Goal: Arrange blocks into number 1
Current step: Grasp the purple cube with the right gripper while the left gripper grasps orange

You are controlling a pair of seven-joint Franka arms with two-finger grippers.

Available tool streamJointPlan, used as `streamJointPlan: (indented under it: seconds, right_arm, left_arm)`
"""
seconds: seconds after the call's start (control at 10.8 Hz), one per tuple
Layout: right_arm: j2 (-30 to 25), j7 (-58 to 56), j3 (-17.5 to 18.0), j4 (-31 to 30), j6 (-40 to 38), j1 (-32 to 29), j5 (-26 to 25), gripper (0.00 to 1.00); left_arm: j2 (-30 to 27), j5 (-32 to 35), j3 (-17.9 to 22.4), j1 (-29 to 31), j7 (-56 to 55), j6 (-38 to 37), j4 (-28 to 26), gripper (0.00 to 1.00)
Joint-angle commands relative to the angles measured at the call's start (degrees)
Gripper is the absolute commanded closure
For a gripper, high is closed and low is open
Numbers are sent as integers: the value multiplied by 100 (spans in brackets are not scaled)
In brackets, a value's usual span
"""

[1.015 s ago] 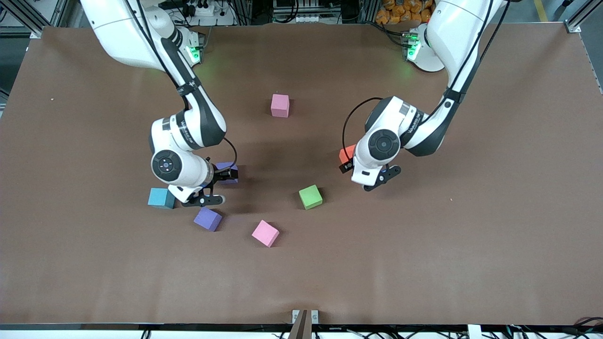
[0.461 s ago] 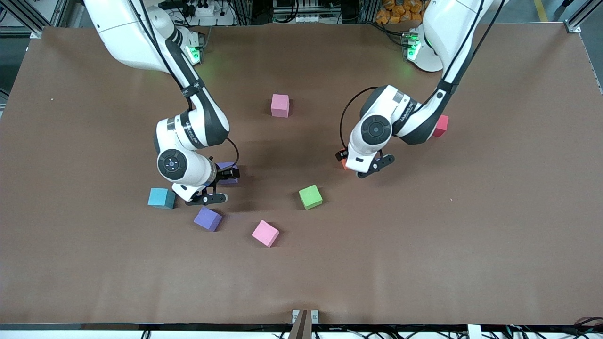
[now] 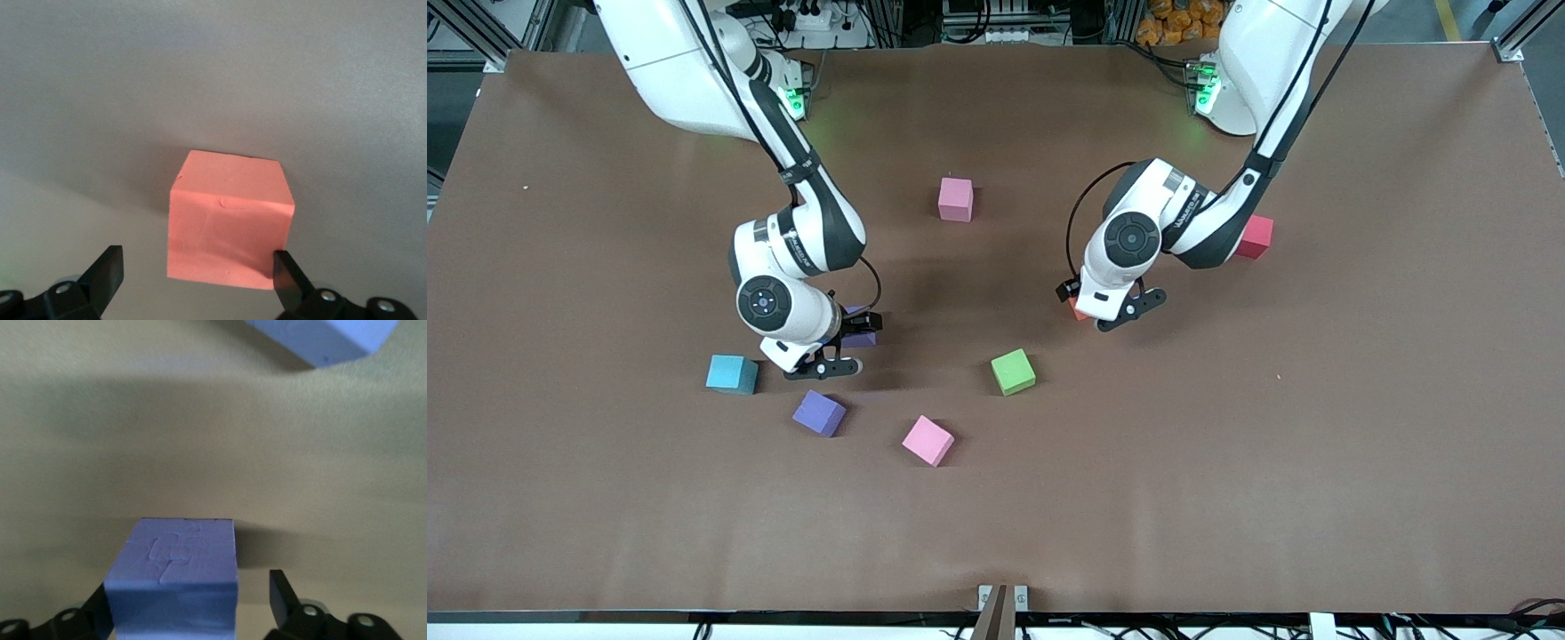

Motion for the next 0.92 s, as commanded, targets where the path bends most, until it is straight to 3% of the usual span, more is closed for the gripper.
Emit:
streamJointPlan:
  seconds: [0.0, 0.09, 0.18, 0.83]
  right_arm:
    - [-84, 28, -35, -82, 36, 78, -61, 44]
    - [-110, 80, -35, -82, 19, 86, -35, 61]
    - [-171, 124, -35, -82, -16, 130, -9, 65]
    - [-963, 2529, -35, -486, 0, 1700, -8, 60]
  left_arm:
    - [134, -74, 12, -80, -85, 217, -46, 0]
    - [134, -82, 12, -71, -85, 226, -37, 0]
    - [108, -82, 12, -45, -94, 227, -11, 0]
    - [38, -21, 29, -19, -384, 218, 103, 0]
